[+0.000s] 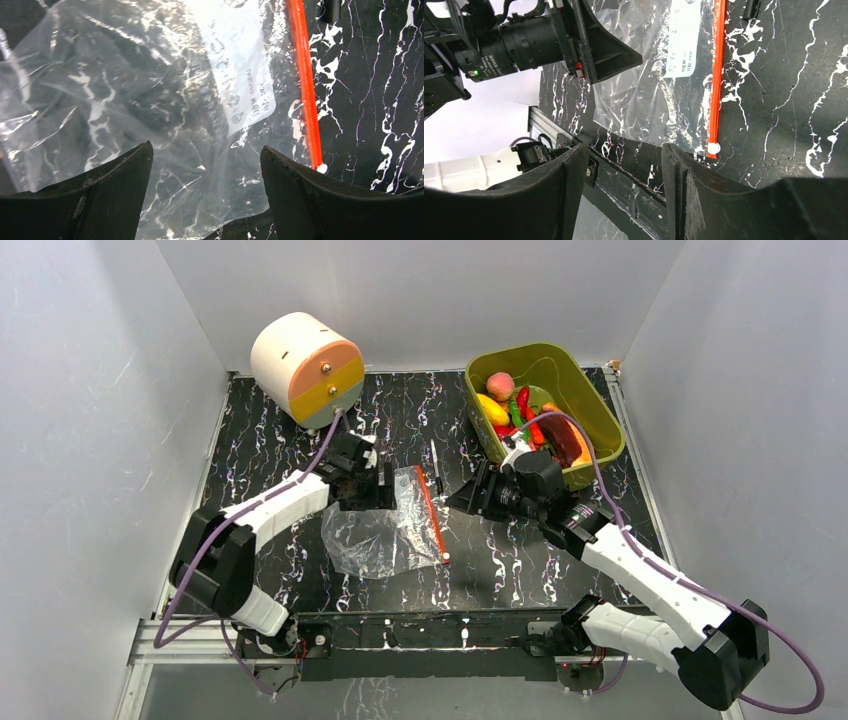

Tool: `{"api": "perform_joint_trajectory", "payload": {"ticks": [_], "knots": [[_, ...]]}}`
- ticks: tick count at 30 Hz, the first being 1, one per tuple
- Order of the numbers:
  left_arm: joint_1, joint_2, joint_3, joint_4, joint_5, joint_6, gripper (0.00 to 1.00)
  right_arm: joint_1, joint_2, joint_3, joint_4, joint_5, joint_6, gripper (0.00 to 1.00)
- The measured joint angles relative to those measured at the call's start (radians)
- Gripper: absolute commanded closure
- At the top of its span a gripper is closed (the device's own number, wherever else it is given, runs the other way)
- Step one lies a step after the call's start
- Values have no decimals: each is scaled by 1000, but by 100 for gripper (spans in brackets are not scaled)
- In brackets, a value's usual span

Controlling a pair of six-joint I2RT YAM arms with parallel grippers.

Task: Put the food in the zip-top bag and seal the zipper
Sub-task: Pick up the zipper food storage bag at the center of the board.

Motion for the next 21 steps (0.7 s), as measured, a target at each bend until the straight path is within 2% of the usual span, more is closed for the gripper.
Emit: {"api": "perform_joint_trajectory", "payload": {"ticks": [11,13,14,16,18,19,21], "knots": [[-76,172,44,-8,-82,-13,30,0,-26,-1,-38,29,-22,46],[-92,203,57,-23,-111,-17,39,0,-31,-4,-37,37,-26,46],[-100,209,63,-22,-121,-18,48,0,-34,-8,-37,42,-29,46],[-114,226,76,-29,-156,-20,75,0,-37,-14,-42,51,-31,46],[-121,238,85,-39,-184,-22,93,0,-37,-14,-43,56,-32,46],[-121,243,89,-45,-192,-23,99,0,-38,-14,-43,58,-32,46],[-121,247,95,-50,-195,-23,100,0,-39,-14,-44,62,-32,46]]}}
